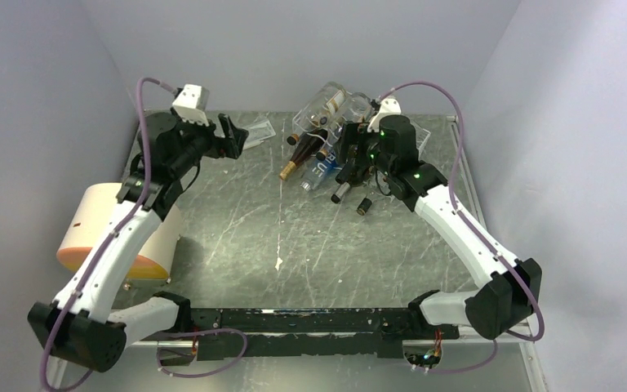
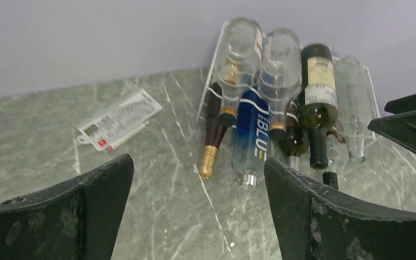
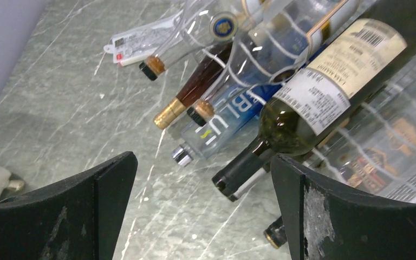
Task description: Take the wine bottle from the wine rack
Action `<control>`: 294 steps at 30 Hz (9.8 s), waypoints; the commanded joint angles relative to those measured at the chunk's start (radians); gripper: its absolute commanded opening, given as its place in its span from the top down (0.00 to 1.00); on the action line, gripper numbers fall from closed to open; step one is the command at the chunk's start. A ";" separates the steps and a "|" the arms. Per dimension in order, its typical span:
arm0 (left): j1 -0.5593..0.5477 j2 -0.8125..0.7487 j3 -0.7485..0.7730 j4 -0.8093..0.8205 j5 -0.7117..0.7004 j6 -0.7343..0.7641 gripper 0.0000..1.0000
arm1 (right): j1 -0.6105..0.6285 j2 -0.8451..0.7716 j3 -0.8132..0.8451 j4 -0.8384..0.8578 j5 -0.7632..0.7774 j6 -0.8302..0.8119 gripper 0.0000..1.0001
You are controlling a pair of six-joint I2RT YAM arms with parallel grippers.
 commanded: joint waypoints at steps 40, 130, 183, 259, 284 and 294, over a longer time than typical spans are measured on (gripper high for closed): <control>-0.030 1.122 0.620 0.175 0.778 -0.411 0.15 | 0.005 -0.245 -0.135 -0.151 -0.064 -0.020 0.00; 0.112 0.659 0.246 0.849 0.986 -1.095 0.93 | 0.010 -0.157 -0.038 -0.105 -0.154 -0.056 0.00; 0.141 0.303 0.338 -0.428 -0.274 -0.076 0.93 | 0.360 0.046 -0.126 0.094 -0.165 -0.011 0.00; -0.009 0.207 0.036 0.081 0.425 -0.045 0.07 | 0.031 0.155 0.218 -0.211 0.002 0.093 0.00; -0.180 1.093 0.682 0.048 0.639 -0.383 0.14 | 0.028 -0.395 -0.080 -0.283 0.084 0.014 0.00; -0.213 1.224 0.778 0.074 0.662 -0.451 0.33 | 0.028 -0.406 -0.087 -0.274 0.101 -0.003 0.00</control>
